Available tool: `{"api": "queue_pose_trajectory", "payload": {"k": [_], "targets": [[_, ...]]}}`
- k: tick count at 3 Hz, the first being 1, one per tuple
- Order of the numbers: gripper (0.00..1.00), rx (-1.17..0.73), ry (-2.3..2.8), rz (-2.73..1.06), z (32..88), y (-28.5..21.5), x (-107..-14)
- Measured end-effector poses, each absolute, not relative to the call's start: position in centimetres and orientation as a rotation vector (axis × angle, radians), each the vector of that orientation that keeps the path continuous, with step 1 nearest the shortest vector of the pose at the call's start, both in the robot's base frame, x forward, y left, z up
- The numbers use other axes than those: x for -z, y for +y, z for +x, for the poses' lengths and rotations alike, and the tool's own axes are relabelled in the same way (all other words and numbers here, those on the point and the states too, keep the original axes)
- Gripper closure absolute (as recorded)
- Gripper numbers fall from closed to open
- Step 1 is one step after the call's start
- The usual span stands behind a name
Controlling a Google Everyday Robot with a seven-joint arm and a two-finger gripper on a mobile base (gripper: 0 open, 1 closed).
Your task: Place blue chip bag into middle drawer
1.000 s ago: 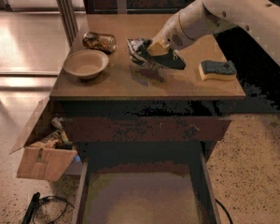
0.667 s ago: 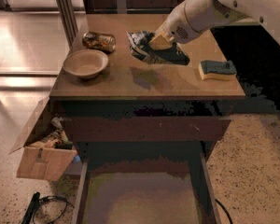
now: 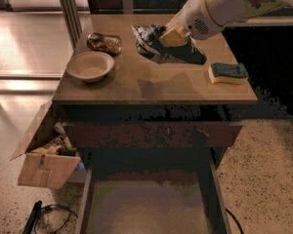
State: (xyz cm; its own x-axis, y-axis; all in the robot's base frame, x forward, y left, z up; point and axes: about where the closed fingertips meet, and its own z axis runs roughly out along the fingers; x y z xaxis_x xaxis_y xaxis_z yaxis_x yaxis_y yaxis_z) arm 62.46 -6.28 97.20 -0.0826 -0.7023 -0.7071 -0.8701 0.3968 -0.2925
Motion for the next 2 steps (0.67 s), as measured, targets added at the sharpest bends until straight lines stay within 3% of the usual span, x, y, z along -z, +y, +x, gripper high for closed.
{"api": "queue_pose_trajectory", "payload": {"k": [1,2], "targets": [[1.0,-0.227,1.901,-1.322,57.15,-9.34,-96.91],[1.0,-0.227,1.901,-1.322,57.15,-9.34,-96.91]]}}
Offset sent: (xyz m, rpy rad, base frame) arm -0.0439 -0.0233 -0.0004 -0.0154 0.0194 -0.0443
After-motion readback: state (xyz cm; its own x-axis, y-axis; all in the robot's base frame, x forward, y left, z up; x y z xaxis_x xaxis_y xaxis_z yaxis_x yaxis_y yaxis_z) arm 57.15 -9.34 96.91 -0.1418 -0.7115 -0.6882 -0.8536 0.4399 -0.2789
